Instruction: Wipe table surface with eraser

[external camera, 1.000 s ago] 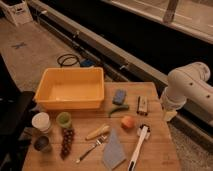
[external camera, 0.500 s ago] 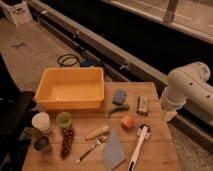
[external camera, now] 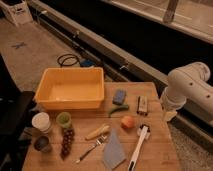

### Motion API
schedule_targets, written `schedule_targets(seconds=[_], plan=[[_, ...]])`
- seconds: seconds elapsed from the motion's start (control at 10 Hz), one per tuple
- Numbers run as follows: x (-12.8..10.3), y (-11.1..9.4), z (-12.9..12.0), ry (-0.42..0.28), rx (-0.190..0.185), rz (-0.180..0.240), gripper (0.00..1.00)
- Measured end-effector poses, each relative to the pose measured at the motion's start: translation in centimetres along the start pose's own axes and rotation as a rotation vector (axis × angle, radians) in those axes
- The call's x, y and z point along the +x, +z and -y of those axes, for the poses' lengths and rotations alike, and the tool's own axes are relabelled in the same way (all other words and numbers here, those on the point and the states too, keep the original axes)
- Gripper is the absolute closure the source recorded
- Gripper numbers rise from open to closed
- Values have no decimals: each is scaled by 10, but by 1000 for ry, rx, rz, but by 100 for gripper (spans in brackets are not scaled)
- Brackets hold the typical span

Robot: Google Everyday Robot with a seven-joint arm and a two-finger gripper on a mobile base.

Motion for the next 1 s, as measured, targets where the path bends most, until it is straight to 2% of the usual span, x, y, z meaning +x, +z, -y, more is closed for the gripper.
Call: schedule_targets(seconds=[0.7,0.9,1.0], plan=[[1,-1,0,-7,9,8,35],[4,-11,3,-70,43,26,35],[6,-25,14,-132,48,45,35]])
